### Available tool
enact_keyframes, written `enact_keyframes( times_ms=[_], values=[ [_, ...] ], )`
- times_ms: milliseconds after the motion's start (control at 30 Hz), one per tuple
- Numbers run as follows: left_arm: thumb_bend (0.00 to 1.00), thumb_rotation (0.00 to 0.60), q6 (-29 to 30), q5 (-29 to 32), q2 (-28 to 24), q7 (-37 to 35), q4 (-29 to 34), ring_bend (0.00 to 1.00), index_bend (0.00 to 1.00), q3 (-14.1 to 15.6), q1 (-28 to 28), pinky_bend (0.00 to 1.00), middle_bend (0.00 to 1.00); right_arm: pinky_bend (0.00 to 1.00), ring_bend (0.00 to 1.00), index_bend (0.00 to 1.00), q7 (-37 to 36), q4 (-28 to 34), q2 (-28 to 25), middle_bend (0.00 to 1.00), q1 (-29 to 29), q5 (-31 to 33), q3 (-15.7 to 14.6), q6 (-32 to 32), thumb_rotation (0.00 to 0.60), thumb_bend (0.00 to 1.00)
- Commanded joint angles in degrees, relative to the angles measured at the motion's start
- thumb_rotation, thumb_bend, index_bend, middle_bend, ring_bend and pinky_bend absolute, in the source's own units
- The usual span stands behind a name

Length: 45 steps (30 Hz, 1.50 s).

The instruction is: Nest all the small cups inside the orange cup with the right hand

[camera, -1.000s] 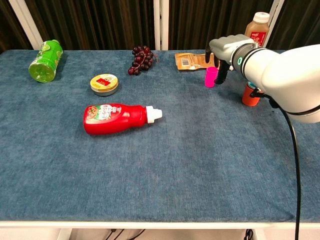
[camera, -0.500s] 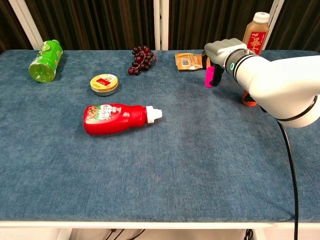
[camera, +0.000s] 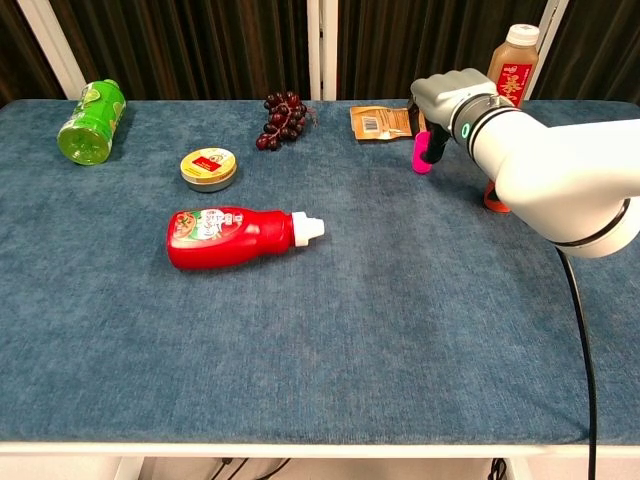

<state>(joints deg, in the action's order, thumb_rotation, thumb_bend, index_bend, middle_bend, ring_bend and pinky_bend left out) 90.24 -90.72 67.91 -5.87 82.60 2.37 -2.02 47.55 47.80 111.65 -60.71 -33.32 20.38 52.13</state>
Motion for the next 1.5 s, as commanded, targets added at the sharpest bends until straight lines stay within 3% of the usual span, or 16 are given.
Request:
enact_keyframes(
  times_ms=[33, 200, 367, 533, 633, 833, 967, 1500],
  values=[
    [0.10, 0.600, 0.05, -0.02, 0.07, -0.19, -0.13, 0.00, 0.01, 0.02, -0.05, 0.00, 0.00, 0.14, 0.27, 0.46, -0.55, 1.44, -1.16, 0.48, 0.70, -0.92, 0.29, 1.03, 0.600, 0.29],
    [0.10, 0.600, 0.52, -0.41, 0.17, -0.26, -0.09, 0.00, 0.01, 0.02, -0.13, 0.00, 0.00, 0.14, 0.27, 0.47, -1.30, 8.09, -5.11, 0.49, 2.58, -3.22, 0.50, 4.50, 0.600, 0.29],
    [0.10, 0.600, 1.50, -1.04, 0.23, 0.17, 0.32, 0.00, 0.01, 0.11, -0.47, 0.00, 0.00, 0.14, 0.27, 0.48, -2.40, 21.43, -12.88, 0.49, 6.91, -7.56, -0.47, 11.14, 0.600, 0.29],
    [0.10, 0.600, 2.07, -1.76, 0.69, 0.99, 0.55, 0.00, 0.01, 0.44, -0.75, 0.00, 0.00, 0.14, 0.27, 0.50, -4.00, 33.76, -20.65, 0.50, 12.58, -11.47, -3.69, 15.67, 0.600, 0.29],
    [0.10, 0.600, 2.33, -2.14, 0.89, 1.53, 0.74, 0.00, 0.01, 0.77, -1.02, 0.00, 0.00, 0.14, 0.27, 0.50, -5.30, 37.97, -23.68, 0.50, 15.35, -13.70, -6.04, 17.02, 0.600, 0.29],
    [0.10, 0.600, 2.72, -2.65, 1.06, 2.46, 1.22, 0.00, 0.01, 1.09, -1.35, 0.00, 0.00, 0.14, 0.27, 0.50, -6.65, 40.56, -25.66, 0.50, 19.11, -17.49, -10.32, 18.90, 0.600, 0.29],
    [0.10, 0.600, 2.72, -2.77, 1.20, 2.82, 1.39, 0.00, 0.01, 1.09, -1.35, 0.00, 0.00, 0.14, 0.27, 0.51, -7.33, 39.47, -25.21, 0.51, 20.30, -17.78, -11.51, 18.35, 0.600, 0.29],
    [0.10, 0.600, 2.62, -2.34, 0.89, 2.56, 1.49, 0.00, 0.01, 0.63, -1.28, 0.00, 0.00, 0.14, 0.27, 0.51, -9.06, 35.79, -23.05, 0.50, 20.38, -18.41, -9.79, 15.74, 0.600, 0.29]
  ],
)
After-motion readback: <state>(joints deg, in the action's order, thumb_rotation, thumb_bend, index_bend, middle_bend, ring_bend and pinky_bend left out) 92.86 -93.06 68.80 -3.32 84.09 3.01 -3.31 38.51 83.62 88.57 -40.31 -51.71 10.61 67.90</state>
